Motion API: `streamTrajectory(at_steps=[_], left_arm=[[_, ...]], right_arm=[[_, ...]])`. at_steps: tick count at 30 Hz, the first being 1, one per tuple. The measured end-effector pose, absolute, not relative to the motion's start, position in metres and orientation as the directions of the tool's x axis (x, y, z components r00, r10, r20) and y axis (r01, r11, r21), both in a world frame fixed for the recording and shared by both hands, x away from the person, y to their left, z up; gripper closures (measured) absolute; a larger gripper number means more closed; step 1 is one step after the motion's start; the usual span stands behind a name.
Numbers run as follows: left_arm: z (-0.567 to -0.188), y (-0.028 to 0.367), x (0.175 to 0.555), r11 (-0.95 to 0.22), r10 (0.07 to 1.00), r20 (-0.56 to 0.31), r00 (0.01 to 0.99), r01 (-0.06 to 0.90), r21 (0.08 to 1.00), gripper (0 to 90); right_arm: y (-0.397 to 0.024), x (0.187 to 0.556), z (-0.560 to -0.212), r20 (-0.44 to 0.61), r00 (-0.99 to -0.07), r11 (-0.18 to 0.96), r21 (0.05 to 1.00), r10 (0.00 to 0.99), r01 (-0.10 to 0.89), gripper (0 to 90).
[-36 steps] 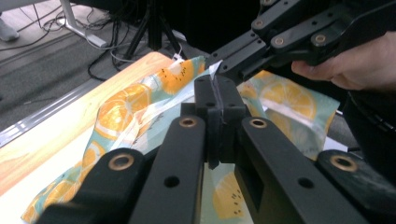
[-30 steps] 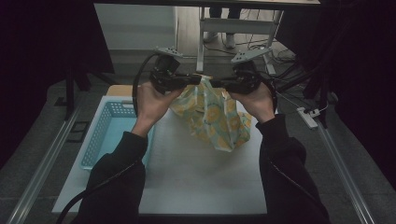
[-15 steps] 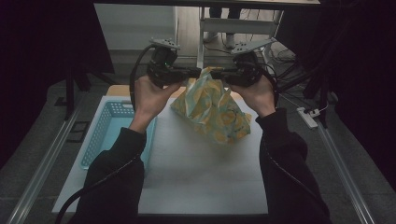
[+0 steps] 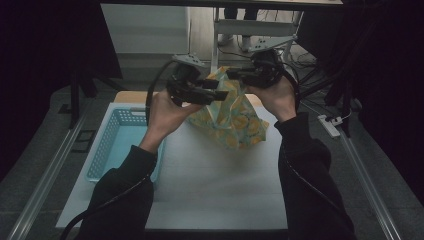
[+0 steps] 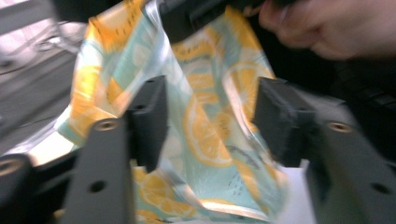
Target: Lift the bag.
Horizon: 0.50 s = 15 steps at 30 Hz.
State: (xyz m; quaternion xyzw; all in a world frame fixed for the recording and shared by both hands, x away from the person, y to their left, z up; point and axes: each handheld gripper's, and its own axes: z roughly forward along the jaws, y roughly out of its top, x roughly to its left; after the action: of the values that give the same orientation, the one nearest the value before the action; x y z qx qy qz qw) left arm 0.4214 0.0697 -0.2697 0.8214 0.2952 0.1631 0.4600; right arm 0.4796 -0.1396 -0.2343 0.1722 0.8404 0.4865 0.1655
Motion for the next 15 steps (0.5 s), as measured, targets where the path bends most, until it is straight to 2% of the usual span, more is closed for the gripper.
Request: streamTrajectory(at_steps=[1,4,7,8,12,13,15], left_arm=[[-0.272,0.066,0.421,-0.42,0.669,0.048,0.742,0.323,0.848,34.5],[-0.279,0.064,0.425,-0.423,0.723,0.098,0.684,0.326,0.846,27.3],[-0.288,0.064,0.435,-0.431,0.73,0.062,0.681,0.388,0.815,28.4],[-0.291,0.064,0.436,-0.437,0.729,0.053,0.682,0.405,0.803,36.2],[-0.292,0.068,0.439,-0.43,0.714,0.01,0.7,0.427,0.795,82.1],[-0.289,0.07,0.439,-0.426,0.715,0.003,0.699,0.432,0.795,87.0],[-0.283,0.073,0.44,-0.409,0.711,-0.022,0.703,0.439,0.8,89.2]], right_arm=[[-0.139,0.48,-0.235,-0.107,-0.886,0.466,0.875,0.451,0.131,90.0],[-0.138,0.481,-0.237,-0.105,-0.887,0.467,0.874,0.45,0.133,90.0],[-0.138,0.482,-0.238,-0.102,-0.887,0.466,0.874,0.451,0.136,90.0],[-0.138,0.482,-0.237,-0.099,-0.887,0.464,0.875,0.451,0.138,90.0],[-0.138,0.482,-0.237,-0.106,-0.887,0.469,0.873,0.45,0.134,90.0],[-0.137,0.482,-0.236,-0.108,-0.886,0.467,0.874,0.451,0.131,90.0],[-0.138,0.482,-0.233,-0.11,-0.884,0.46,0.879,0.453,0.126,90.0]])
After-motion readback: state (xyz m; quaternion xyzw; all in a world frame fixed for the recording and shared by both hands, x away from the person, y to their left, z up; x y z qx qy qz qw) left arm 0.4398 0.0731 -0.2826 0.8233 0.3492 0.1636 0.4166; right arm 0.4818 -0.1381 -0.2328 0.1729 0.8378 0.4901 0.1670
